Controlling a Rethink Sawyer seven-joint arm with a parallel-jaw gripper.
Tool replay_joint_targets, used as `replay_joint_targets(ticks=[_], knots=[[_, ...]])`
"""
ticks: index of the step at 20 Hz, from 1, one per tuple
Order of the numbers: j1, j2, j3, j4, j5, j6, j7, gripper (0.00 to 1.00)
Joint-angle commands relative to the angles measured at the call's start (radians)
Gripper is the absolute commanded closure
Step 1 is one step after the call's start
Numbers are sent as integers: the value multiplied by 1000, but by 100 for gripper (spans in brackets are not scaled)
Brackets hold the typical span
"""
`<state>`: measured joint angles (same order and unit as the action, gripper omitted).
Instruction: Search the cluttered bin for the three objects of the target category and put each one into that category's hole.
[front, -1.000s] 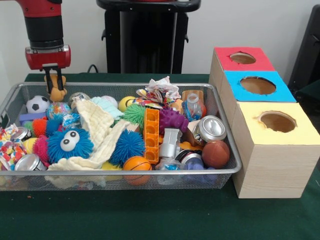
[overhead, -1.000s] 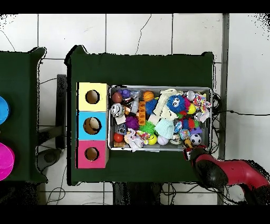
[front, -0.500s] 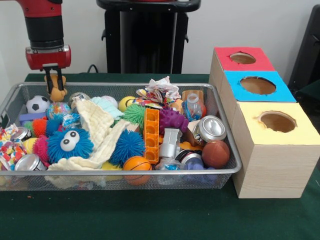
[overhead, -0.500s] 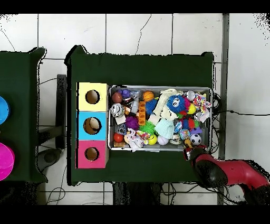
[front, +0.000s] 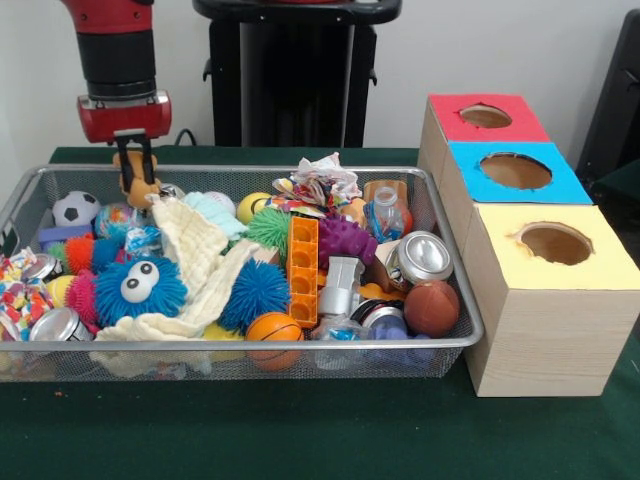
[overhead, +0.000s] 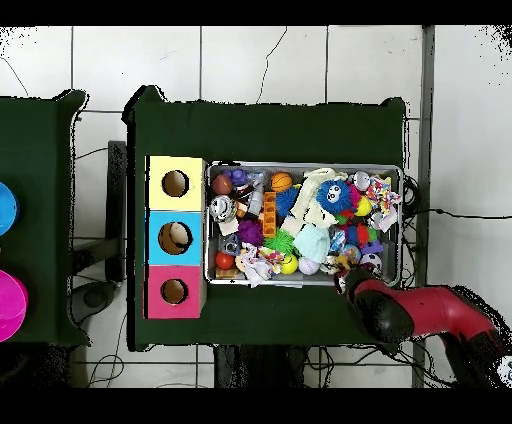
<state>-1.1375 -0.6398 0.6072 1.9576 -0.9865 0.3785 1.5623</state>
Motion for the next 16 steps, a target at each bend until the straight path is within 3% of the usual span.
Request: replay_joint_targets(ticks=[1, 16], knots=[[79, -59, 17, -50, 105, 165, -32, 100], [231, -233, -30, -13, 279, 261, 26, 100]])
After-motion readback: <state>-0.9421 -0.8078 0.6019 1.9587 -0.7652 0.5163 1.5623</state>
